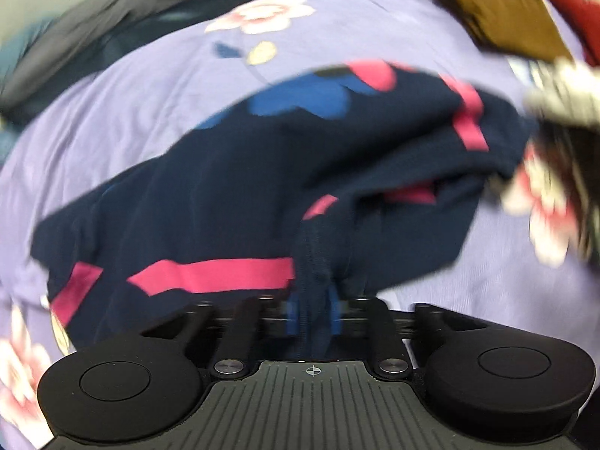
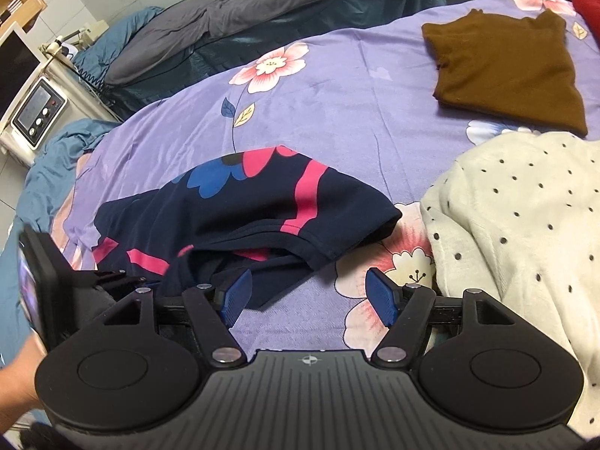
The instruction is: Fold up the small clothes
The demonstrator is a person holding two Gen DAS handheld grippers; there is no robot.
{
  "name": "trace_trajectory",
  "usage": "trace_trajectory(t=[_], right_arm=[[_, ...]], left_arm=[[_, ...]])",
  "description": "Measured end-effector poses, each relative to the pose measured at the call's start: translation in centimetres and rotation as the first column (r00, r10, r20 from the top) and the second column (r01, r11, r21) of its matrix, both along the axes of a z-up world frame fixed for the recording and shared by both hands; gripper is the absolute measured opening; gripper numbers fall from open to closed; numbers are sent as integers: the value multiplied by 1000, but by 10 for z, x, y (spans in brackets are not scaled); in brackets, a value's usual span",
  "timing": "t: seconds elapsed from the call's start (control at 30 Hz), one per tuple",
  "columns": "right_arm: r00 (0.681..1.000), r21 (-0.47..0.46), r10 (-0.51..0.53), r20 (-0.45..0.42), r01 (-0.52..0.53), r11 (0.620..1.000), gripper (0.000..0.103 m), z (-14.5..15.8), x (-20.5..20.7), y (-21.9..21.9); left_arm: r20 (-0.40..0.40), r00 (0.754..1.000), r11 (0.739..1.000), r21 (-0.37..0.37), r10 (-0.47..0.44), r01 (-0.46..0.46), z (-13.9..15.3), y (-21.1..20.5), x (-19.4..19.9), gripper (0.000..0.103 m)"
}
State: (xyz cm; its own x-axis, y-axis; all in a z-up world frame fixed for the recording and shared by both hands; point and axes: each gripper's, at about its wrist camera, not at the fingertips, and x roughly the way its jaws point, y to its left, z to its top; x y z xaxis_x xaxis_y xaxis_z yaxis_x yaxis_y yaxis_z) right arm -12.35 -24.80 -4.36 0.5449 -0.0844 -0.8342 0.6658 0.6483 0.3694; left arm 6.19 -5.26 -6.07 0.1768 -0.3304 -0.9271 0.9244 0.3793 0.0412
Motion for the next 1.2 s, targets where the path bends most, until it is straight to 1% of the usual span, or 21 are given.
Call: trace_trajectory(t=[0.03, 0.17, 0.2, 0.27, 0.33, 0.4, 0.43, 0.5, 0.57, 0.63, 0.67, 0.7, 0.73, 0.77, 0.8, 0.87, 0.9, 0.97, 1.07, 1.13, 1.2], right_arm=[[1000, 2, 2, -3, -2, 1000, 72, -2, 2, -1], [1000, 5, 13, -15, -13, 1000, 72, -8, 8, -4], [1000, 4, 17, -21, -16, 1000, 72, -10, 10, -4], [999, 2, 24, -25, -24, 1000, 72, -14, 14, -6], [999, 6, 36, -30, -36, 999, 72, -18, 20, -7], [998, 15, 49, -36, -48, 999, 72, -23, 26, -8], [998, 14, 50, -32, -49, 999, 73, -24, 29, -7], [998, 20, 55, -23, -55, 998, 74, -28, 35, -6], [998, 28, 55, -12, -55, 998, 75, -32, 39, -4], [998, 30, 56, -7, -56, 998, 76, -36, 41, -1], [998, 24, 60, -5, -60, 998, 79, -38, 41, 1], [998, 10, 65, -3, -65, 998, 83, -39, 40, 3], [997, -10, 74, -1, -74, 997, 85, -40, 39, 6], [996, -34, 89, -2, -89, 995, 87, -42, 39, 8], [994, -60, 107, -7, -107, 992, 87, -44, 40, 10], [989, -108, 141, -39, -144, 984, 87, -48, 43, 14], [986, -127, 154, -56, -160, 979, 87, -50, 44, 16], [983, -164, 170, -61, -178, 970, 87, -50, 43, 20], [982, -198, 184, -35, -188, 962, 92, -50, 39, 23], [982, -201, 186, -28, -188, 961, 92, -54, 38, 25], [982, -187, 187, -29, -189, 964, 91, -60, 39, 25]], left_arm=[[-29, 999, 999, -18, 37, -37, 4, 1, 9, 48], [-98, 977, 976, -87, 189, -198, 21, 11, 47, 45], [-103, 970, 968, -105, 218, -229, 26, 12, 59, 45], [-80, 961, 954, -127, 263, -272, 37, 10, 77, 44], [-60, 953, 943, -138, 297, -303, 44, 3, 95, 45], [-65, 941, 929, -147, 333, -339, 48, -6, 111, 45], [-67, 938, 929, -135, 339, -345, 47, -13, 117, 45], [-45, 947, 943, -83, 319, -322, 38, -24, 121, 45], [-23, 959, 959, -22, 281, -281, 26, -35, 117, 45], [1, 965, 965, 10, 261, -261, 18, -39, 111, 45], [19, 968, 968, 20, 249, -250, 16, -41, 107, 47], [43, 970, 970, 31, 241, -242, 14, -43, 103, 69], [69, 970, 971, 45, 232, -235, 12, -46, 100, 85], [104, 969, 971, 65, 225, -232, 8, -49, 100, 96], [151, 964, 968, 85, 220, -235, 6, -50, 98, 103], [212, 954, 966, 99, 212, -237, 6, -49, 97, 103], [205, 956, 968, 97, 208, -231, 6, -48, 97, 103], [175, 960, 967, 93, 220, -239, 8, -44, 101, 103], [102, 960, 958, 97, 261, -270, 5, -41, 108, 103], [48, 955, 952, 85, 291, -295, 4, -41, 111, 103], [-2, 959, 957, 68, 283, -283, 4, -42, 110, 103]])
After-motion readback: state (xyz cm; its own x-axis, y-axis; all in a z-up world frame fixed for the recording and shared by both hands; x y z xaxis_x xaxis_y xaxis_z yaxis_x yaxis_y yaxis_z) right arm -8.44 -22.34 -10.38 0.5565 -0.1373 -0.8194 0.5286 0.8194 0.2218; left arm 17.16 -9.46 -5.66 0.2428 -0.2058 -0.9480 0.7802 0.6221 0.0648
